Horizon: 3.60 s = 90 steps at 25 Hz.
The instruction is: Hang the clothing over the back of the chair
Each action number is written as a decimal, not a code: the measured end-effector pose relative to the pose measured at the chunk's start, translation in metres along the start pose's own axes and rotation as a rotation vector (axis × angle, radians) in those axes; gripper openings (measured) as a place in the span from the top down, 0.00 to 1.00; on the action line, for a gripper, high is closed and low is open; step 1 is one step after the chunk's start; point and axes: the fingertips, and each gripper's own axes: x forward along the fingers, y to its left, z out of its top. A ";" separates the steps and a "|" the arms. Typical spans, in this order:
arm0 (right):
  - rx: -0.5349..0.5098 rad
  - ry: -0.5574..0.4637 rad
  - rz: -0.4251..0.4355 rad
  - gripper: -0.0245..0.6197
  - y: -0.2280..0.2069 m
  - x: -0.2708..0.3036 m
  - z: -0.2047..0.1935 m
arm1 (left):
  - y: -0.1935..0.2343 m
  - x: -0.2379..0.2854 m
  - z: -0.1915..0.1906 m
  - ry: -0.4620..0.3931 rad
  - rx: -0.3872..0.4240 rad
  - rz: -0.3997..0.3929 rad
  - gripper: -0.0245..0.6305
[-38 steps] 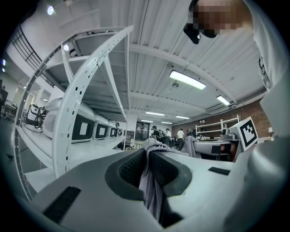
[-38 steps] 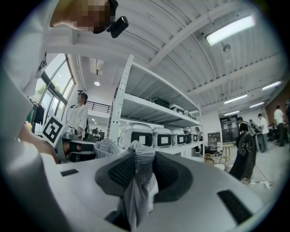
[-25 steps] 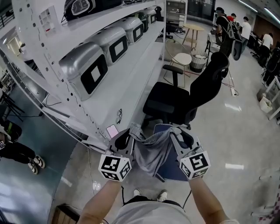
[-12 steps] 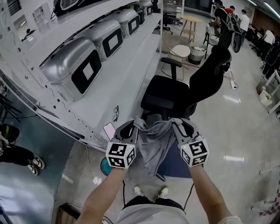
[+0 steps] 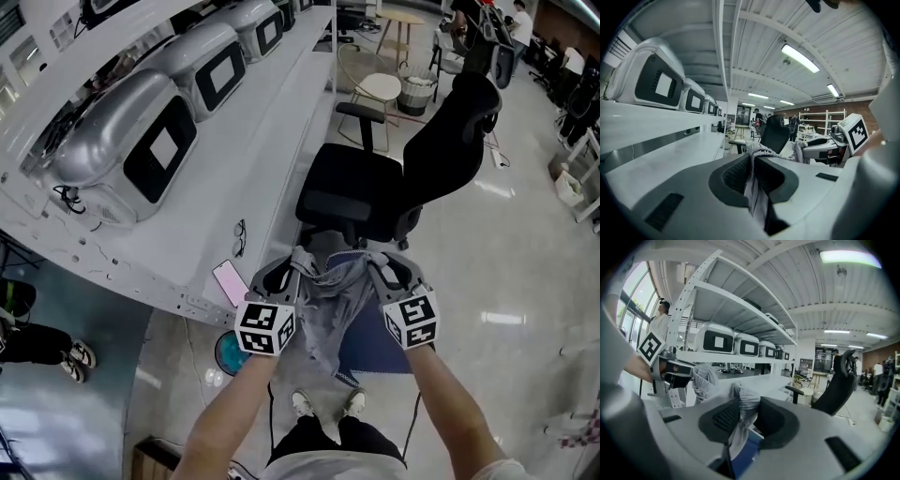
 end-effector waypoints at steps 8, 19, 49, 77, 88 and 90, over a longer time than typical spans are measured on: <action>0.008 0.075 -0.010 0.78 -0.008 0.029 -0.052 | 0.010 0.026 -0.053 0.071 0.004 0.009 0.91; 0.018 0.128 -0.008 0.78 -0.003 0.055 -0.105 | 0.013 0.056 -0.098 0.089 -0.008 0.034 0.91; 0.070 0.232 0.037 0.57 0.028 0.042 -0.179 | 0.015 0.046 -0.163 0.167 -0.033 0.033 0.84; 0.105 -0.030 0.130 0.93 0.098 -0.142 -0.047 | -0.125 -0.125 -0.068 0.022 -0.051 0.146 0.95; 0.122 -0.046 0.228 0.93 0.120 -0.145 -0.057 | -0.133 -0.178 -0.082 0.028 -0.080 0.251 0.95; 0.113 -0.043 0.249 0.93 0.133 -0.146 -0.059 | -0.134 -0.184 -0.085 0.030 -0.077 0.246 0.95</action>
